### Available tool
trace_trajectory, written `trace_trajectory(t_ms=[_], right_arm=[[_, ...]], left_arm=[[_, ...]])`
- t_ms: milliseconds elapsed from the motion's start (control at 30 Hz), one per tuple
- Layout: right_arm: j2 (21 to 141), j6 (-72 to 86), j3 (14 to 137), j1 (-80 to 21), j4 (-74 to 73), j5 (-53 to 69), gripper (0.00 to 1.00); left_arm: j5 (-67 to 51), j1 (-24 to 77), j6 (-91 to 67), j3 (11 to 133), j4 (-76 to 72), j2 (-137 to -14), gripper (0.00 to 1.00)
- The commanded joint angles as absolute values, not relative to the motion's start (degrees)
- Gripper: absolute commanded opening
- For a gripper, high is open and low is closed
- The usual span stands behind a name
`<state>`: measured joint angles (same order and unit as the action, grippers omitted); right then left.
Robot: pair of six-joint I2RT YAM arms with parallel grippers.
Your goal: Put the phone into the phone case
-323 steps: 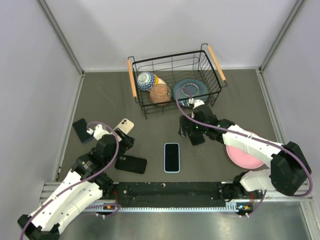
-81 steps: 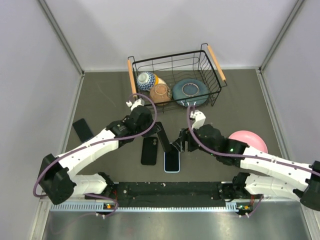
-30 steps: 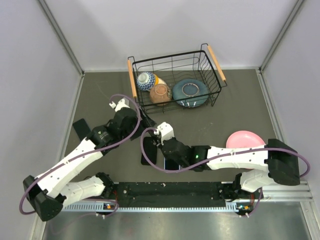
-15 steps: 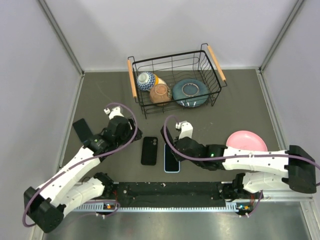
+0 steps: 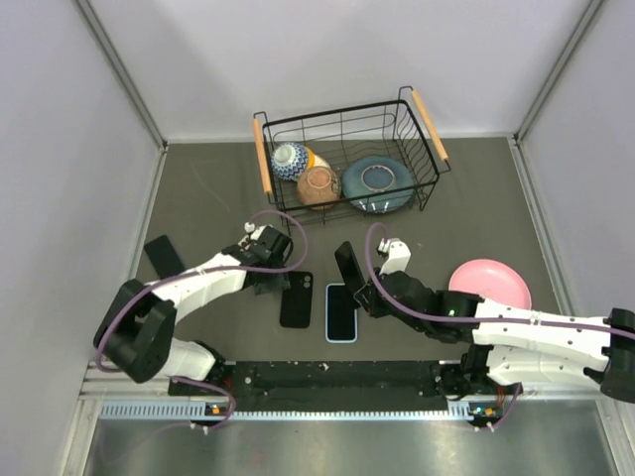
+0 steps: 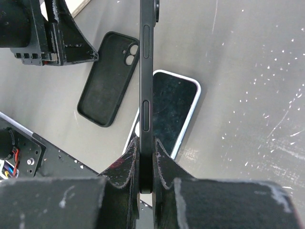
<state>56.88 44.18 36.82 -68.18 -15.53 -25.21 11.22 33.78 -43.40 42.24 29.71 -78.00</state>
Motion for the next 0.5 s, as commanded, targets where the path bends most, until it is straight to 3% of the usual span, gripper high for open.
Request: trace_trajectory(t_ms=[0,67,200,233,300,467], right_arm=[[52.8,44.2,36.0,-67.3,-12.1,-26.2,0.0],[51.9,44.2,35.4,-67.1,-12.2,-26.2,0.0],[51.5,44.1,35.1,-67.0,-11.7,-25.8,0.0],[51.5,44.0,35.1,-67.0,-11.3,-25.2,0.0],[51.7,44.4,34.8,-66.9,-10.3,-24.5,0.0],[53.1,44.9,34.1,-66.9,-7.7,-23.2,0.0]], left_arm=[[9.8,33.5,-42.3,44.9,26.7,-81.7,0.47],[9.6,33.6,-42.1,45.0,26.4,-83.1,0.44],[10.1,33.5,-42.9,44.7,27.9,-84.8,0.3],[9.7,33.5,-43.1,44.5,28.4,-84.6,0.17],[8.7,33.5,-44.6,43.1,28.8,-83.1,0.02],[0.7,33.6,-54.1,35.0,25.0,-76.5,0.0]])
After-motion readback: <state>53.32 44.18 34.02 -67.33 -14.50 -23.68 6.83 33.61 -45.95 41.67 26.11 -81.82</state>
